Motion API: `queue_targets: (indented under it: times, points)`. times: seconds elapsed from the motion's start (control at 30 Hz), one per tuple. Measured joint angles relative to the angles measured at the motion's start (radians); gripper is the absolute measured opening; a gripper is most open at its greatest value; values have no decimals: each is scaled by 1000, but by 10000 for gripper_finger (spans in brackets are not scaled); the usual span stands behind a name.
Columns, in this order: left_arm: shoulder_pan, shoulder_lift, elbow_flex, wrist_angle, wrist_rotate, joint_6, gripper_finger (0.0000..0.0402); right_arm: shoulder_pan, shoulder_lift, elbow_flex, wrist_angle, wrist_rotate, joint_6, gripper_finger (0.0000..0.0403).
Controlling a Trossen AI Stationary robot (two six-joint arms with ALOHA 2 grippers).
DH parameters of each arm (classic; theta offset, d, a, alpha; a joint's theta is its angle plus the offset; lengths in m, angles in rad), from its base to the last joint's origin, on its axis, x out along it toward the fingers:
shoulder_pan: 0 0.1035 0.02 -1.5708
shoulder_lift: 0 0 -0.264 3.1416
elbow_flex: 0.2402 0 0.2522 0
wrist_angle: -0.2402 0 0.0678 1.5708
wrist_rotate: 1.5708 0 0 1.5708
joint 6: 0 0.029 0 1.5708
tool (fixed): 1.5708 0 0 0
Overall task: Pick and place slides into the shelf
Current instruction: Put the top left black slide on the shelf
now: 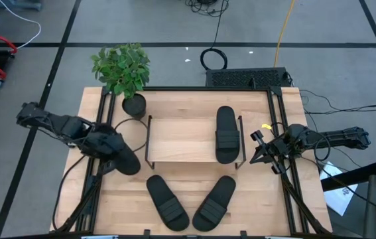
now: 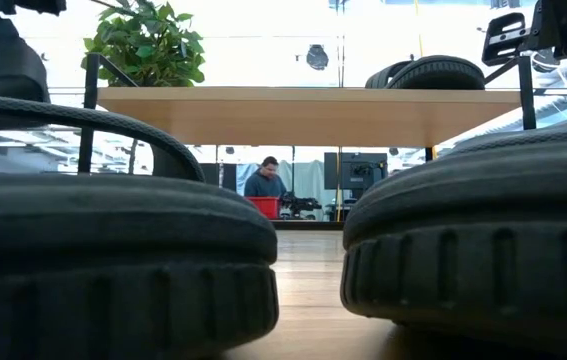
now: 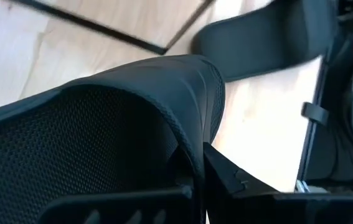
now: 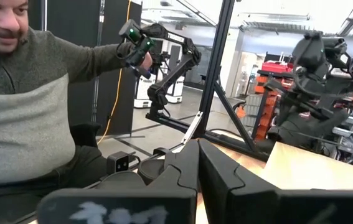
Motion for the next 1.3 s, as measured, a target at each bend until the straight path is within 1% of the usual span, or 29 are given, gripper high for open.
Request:
queue_targets:
  times: [0.1,0.13,0.2,0.27,0.37,0.43,0.57,0.6,0.7,0.87,1.0,1.17,1.3]
  points:
    - [-50,2,15,22,-10,-2,3,0,0,0,0,0,0,0]
    - [-61,2,23,59,-14,3,3,0,0,0,0,0,0,0]
    - [-74,11,49,170,-25,67,4,0,0,0,0,0,-2,0]
    - [-79,33,87,255,-40,165,4,0,0,0,0,0,-7,0]
    - [-78,84,169,311,-81,304,3,0,0,0,0,0,-8,0]
    - [-67,132,232,356,-120,442,3,0,0,0,0,0,-9,0]
    - [4,246,376,380,-134,692,2,0,0,0,9,0,-11,0]
    - [32,281,419,380,-114,739,3,0,0,0,9,0,-11,0]
    - [117,385,557,337,-5,850,2,0,0,0,-1,0,-8,0]
    - [260,558,793,220,71,938,3,0,0,0,6,0,-8,0]
    - [363,699,928,132,194,1004,2,0,0,0,46,0,-8,0]
    - [488,859,1086,-39,317,1023,2,0,4,0,42,-3,-4,0]
    - [546,982,1192,-208,490,1005,3,0,4,0,41,-3,-4,0]
